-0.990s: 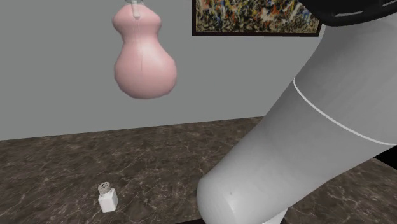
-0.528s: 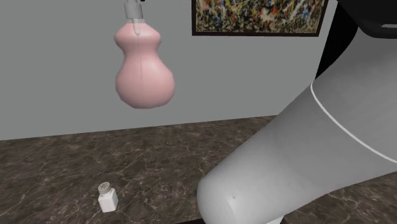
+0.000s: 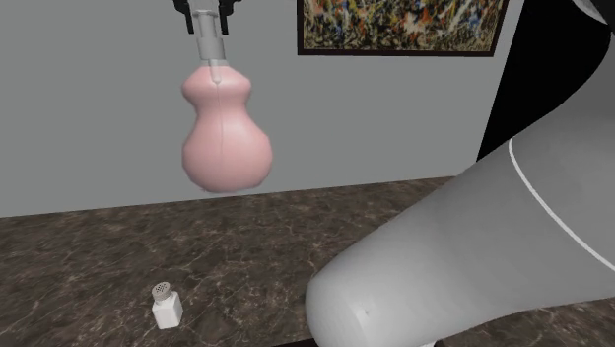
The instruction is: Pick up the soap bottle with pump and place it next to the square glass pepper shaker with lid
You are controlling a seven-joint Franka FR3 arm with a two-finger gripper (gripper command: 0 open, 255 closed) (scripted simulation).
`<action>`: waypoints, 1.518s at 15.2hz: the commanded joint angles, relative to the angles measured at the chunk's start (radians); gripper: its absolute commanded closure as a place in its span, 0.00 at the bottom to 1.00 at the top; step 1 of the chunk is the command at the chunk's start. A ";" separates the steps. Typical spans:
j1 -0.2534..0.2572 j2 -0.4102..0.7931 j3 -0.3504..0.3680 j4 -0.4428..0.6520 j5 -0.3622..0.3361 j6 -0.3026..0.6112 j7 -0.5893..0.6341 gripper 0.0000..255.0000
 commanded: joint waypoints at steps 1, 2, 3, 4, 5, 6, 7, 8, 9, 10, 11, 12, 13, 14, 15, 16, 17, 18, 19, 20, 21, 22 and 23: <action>0.002 -0.022 -0.002 -0.048 0.002 0.027 -0.001 1.00; 0.003 -0.032 -0.003 -0.071 0.003 0.040 -0.002 1.00; 0.005 -0.042 -0.003 -0.093 0.005 0.053 -0.002 1.00; 0.006 -0.051 -0.003 -0.115 0.006 0.066 -0.002 1.00; 0.007 -0.060 -0.003 -0.136 0.007 0.078 -0.002 1.00; 0.008 -0.069 -0.003 -0.158 0.008 0.091 -0.002 1.00; 0.009 -0.077 -0.004 -0.179 0.009 0.103 -0.002 1.00; 0.010 -0.086 -0.004 -0.199 0.010 0.115 -0.002 1.00; 0.011 -0.094 -0.004 -0.220 0.012 0.127 -0.002 1.00; 0.012 -0.102 -0.003 -0.240 0.013 0.140 -0.002 1.00; 0.013 -0.110 -0.003 -0.260 0.014 0.152 -0.002 1.00; 0.014 -0.118 -0.003 -0.279 0.015 0.164 -0.002 1.00; 0.015 -0.125 -0.003 -0.299 0.016 0.176 -0.002 1.00; 0.016 -0.133 -0.002 -0.318 0.017 0.187 -0.002 1.00; 0.017 -0.140 -0.002 -0.337 0.018 0.199 -0.002 1.00; 0.019 -0.147 -0.002 -0.356 0.019 0.211 -0.002 1.00; 0.020 -0.154 -0.001 -0.375 0.021 0.223 -0.002 1.00; 0.021 -0.161 -0.001 -0.393 0.022 0.235 -0.001 1.00; 0.022 -0.167 0.000 -0.411 0.023 0.246 -0.001 1.00; 0.023 -0.173 0.000 -0.429 0.024 0.258 -0.001 1.00; 0.024 -0.180 0.001 -0.447 0.025 0.270 -0.001 1.00; 0.025 -0.186 0.002 -0.465 0.026 0.281 0.000 1.00; 0.026 -0.191 0.002 -0.482 0.027 0.293 0.000 1.00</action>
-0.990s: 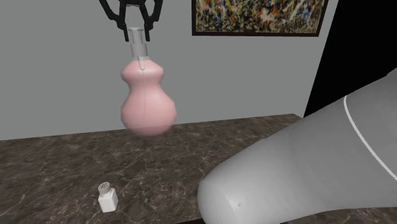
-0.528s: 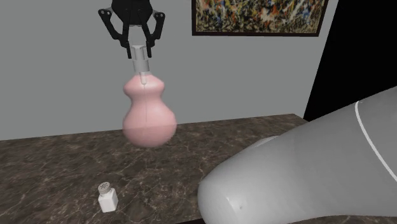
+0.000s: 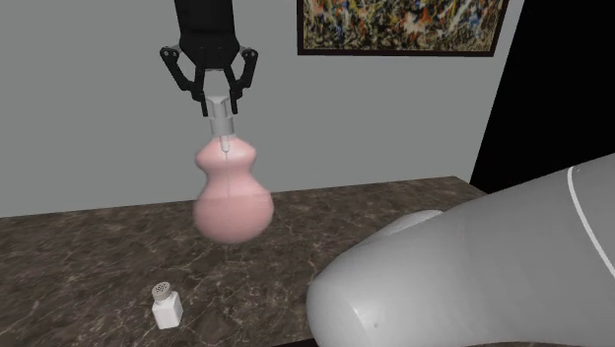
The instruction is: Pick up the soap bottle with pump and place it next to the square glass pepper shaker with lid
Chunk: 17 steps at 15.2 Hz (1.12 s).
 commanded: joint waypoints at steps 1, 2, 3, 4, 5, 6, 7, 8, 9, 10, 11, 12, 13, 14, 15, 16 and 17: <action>0.002 -0.013 0.002 -0.037 0.003 0.026 0.001 1.00; 0.003 -0.019 0.002 -0.055 0.004 0.037 0.001 1.00; 0.004 -0.024 0.003 -0.072 0.005 0.049 0.001 1.00; 0.005 -0.029 0.004 -0.088 0.006 0.061 0.002 1.00; 0.006 -0.034 0.005 -0.105 0.007 0.072 0.002 1.00; 0.007 -0.039 0.006 -0.122 0.009 0.084 0.002 1.00; 0.008 -0.044 0.007 -0.138 0.010 0.096 0.003 1.00; 0.009 -0.048 0.008 -0.154 0.011 0.108 0.003 1.00; 0.011 -0.053 0.009 -0.170 0.013 0.119 0.004 1.00; 0.012 -0.057 0.010 -0.186 0.014 0.131 0.004 1.00; 0.013 -0.061 0.012 -0.202 0.015 0.143 0.004 1.00; 0.014 -0.065 0.013 -0.218 0.017 0.155 0.005 1.00; 0.015 -0.068 0.014 -0.233 0.018 0.167 0.005 1.00; 0.016 -0.072 0.016 -0.249 0.019 0.179 0.006 1.00; 0.017 -0.075 0.017 -0.264 0.021 0.191 0.006 1.00; 0.018 -0.078 0.018 -0.279 0.022 0.203 0.007 1.00; 0.019 -0.081 0.020 -0.294 0.024 0.215 0.007 1.00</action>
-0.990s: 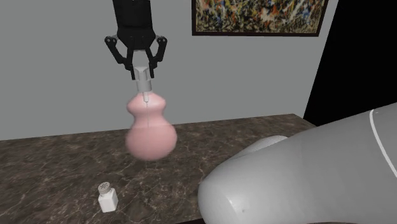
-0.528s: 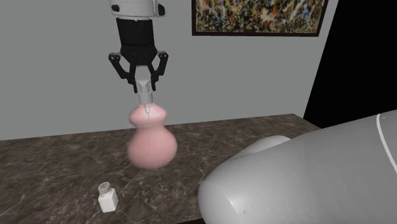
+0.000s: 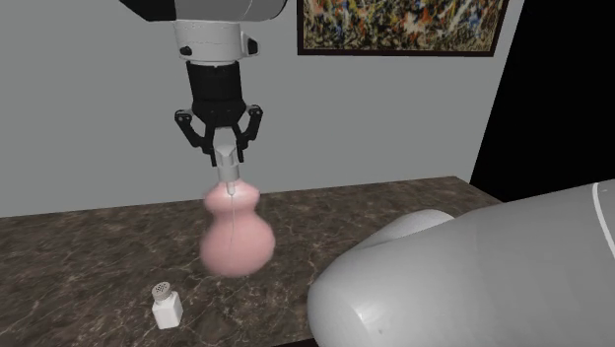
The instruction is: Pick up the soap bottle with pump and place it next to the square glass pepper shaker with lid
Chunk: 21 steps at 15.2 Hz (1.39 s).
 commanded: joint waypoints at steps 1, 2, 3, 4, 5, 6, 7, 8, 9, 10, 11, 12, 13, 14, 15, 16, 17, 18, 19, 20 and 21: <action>0.003 -0.006 0.004 -0.029 0.004 0.025 0.002 1.00; 0.004 -0.008 0.006 -0.044 0.005 0.037 0.003 1.00; 0.005 -0.011 0.007 -0.059 0.007 0.050 0.003 1.00; 0.006 -0.013 0.009 -0.073 0.008 0.062 0.004 1.00; 0.007 -0.014 0.011 -0.087 0.010 0.075 0.004 1.00; 0.008 -0.016 0.012 -0.101 0.011 0.087 0.005 1.00; 0.009 -0.017 0.014 -0.116 0.013 0.100 0.006 1.00; 0.010 -0.018 0.016 -0.129 0.015 0.113 0.006 1.00; 0.011 -0.019 0.018 -0.143 0.016 0.126 0.007 1.00; 0.012 -0.020 0.020 -0.158 0.018 0.140 0.008 1.00; 0.012 -0.020 0.020 -0.158 0.018 0.139 0.008 1.00; 0.012 -0.020 0.020 -0.158 0.018 0.140 0.008 1.00; 0.012 -0.020 0.020 -0.158 0.018 0.140 0.008 1.00; 0.012 -0.020 0.020 -0.158 0.018 0.140 0.008 1.00; 0.012 -0.020 0.020 -0.158 0.018 0.140 0.008 1.00; 0.012 -0.020 0.020 -0.158 0.018 0.140 0.008 1.00; 0.012 -0.020 0.020 -0.158 0.018 0.140 0.008 1.00; 0.012 -0.019 0.020 -0.158 0.018 0.140 0.008 0.00; 0.012 -0.019 0.020 -0.158 0.018 0.140 0.008 0.00; 0.012 -0.019 0.020 -0.158 0.018 0.140 0.008 0.00; 0.012 -0.019 0.020 -0.158 0.018 0.140 0.008 0.00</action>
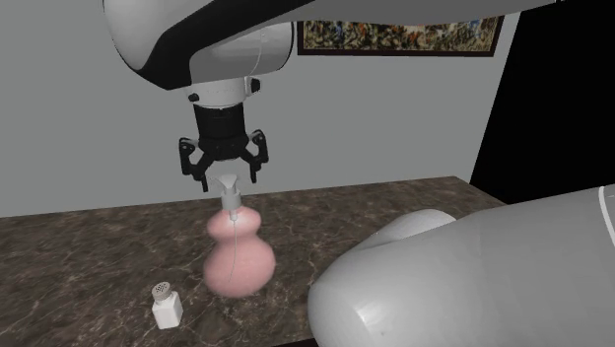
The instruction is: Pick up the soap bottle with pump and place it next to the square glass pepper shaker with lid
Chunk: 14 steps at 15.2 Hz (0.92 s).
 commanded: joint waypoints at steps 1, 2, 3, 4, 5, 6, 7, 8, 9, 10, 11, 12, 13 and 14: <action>0.000 0.000 0.000 0.000 0.000 0.000 0.000 0.00; 0.000 -0.001 0.000 0.000 0.000 0.000 0.000 0.00; 0.000 -0.006 -0.004 0.030 -0.003 -0.036 0.000 0.00; -0.001 -0.009 -0.007 0.062 -0.005 -0.071 0.000 0.00; -0.002 -0.011 -0.010 0.095 -0.007 -0.105 0.001 0.00; -0.002 -0.011 -0.012 0.121 -0.009 -0.131 0.001 0.00; -0.002 -0.011 -0.012 0.121 -0.009 -0.131 0.001 0.00; -0.002 -0.011 -0.012 0.121 -0.009 -0.132 0.001 0.00; -0.002 -0.011 -0.012 0.121 -0.009 -0.132 0.001 0.00; -0.002 -0.011 -0.012 0.121 -0.009 -0.131 0.001 0.00; -0.002 -0.011 -0.012 0.121 -0.009 -0.131 0.001 0.00; -0.002 -0.011 -0.012 0.121 -0.009 -0.131 0.001 0.00; -0.002 -0.011 -0.012 0.121 -0.009 -0.131 0.001 0.00; -0.002 -0.011 -0.012 0.121 -0.009 -0.131 0.001 0.00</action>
